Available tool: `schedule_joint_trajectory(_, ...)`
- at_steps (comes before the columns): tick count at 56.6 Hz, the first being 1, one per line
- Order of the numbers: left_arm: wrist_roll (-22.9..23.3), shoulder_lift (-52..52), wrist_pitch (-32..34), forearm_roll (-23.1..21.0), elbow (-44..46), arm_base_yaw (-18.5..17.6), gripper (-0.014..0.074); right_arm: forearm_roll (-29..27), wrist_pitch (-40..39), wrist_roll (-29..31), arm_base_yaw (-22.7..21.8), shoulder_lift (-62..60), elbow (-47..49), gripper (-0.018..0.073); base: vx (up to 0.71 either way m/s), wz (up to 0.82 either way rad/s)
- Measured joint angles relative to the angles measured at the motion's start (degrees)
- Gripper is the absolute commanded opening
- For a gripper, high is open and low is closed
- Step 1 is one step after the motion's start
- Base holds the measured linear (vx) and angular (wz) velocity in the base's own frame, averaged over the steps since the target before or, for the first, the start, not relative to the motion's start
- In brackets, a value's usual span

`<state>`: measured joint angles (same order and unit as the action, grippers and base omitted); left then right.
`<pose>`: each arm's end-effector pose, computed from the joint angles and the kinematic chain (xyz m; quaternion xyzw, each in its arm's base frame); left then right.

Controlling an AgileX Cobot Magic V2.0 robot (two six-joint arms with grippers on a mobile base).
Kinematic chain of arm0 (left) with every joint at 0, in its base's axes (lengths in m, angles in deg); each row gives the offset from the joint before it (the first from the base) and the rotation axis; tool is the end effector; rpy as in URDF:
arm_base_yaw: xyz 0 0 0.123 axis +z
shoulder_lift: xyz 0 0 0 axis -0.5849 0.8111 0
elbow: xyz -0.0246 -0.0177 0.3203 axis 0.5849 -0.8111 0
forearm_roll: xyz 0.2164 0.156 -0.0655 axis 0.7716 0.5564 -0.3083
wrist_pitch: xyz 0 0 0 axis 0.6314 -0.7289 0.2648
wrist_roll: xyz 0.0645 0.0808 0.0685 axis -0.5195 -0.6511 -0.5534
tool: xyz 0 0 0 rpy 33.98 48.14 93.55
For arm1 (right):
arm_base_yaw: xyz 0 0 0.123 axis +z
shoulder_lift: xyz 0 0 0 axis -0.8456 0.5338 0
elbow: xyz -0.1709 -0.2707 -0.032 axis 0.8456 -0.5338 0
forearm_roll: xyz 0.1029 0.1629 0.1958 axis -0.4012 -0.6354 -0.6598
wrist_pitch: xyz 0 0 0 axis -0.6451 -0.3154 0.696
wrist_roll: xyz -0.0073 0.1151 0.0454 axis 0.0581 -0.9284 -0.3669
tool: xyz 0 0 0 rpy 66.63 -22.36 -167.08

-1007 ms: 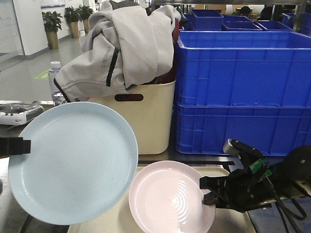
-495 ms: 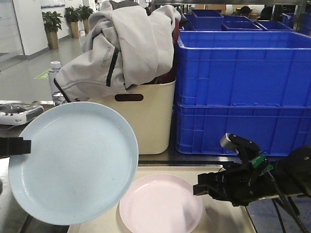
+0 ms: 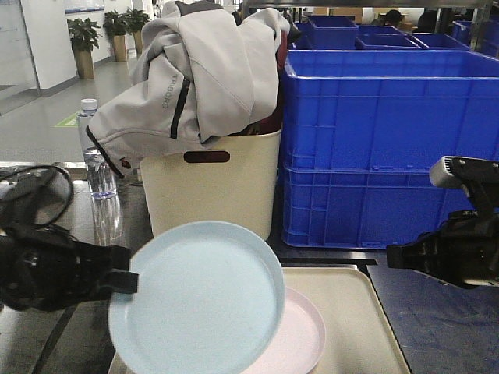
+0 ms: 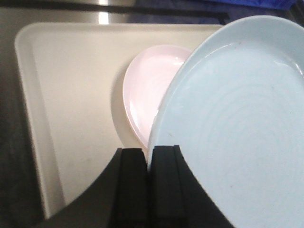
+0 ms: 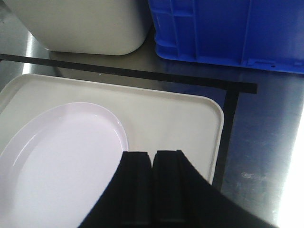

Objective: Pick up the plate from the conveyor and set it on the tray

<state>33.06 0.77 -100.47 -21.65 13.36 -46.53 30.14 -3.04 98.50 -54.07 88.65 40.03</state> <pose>0.3103 -0.1153 0.3588 0.0464 0.9036 -0.2918 0.3101 0.3276 0.0624 0.3608 -0.1052 0.8696 0.1647 0.4535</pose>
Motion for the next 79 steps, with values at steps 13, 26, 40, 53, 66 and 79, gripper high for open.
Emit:
schedule_joint_trajectory(13,-1.5,13.8,1.9,-2.7,7.7,-3.3,0.0001,0.5,0.0,-0.2,0.0,-0.7,-0.6,-0.0011,0.00,0.00)
schedule_joint_trajectory(26,-2.1,22.5,4.1,-3.3,15.2,-4.3,0.0079,0.5,0.0,-0.3,0.0,-0.8,-0.7,-0.0009,0.00,0.00)
schedule_joint_trajectory(40,-2.3,24.6,4.3,-3.3,16.3,-4.3,0.0315,0.4,0.0,-0.3,0.0,-0.8,-0.7,-0.0009,0.00,0.00)
schedule_joint_trajectory(53,-2.3,24.6,4.3,-3.5,16.4,-4.3,0.0468,0.2,0.0,-0.3,0.0,-0.8,-0.7,-0.0009,0.00,0.00)
schedule_joint_trajectory(66,-2.6,24.3,3.7,-3.7,20.1,-4.3,0.0458,-0.1,0.0,-0.3,0.0,-0.8,-0.7,-0.0009,0.00,0.00)
schedule_joint_trajectory(79,-7.8,16.7,1.2,-0.2,25.3,-4.4,0.0062,-0.3,-0.2,0.6,0.0,-1.1,-0.7,-0.0009,0.00,0.00)
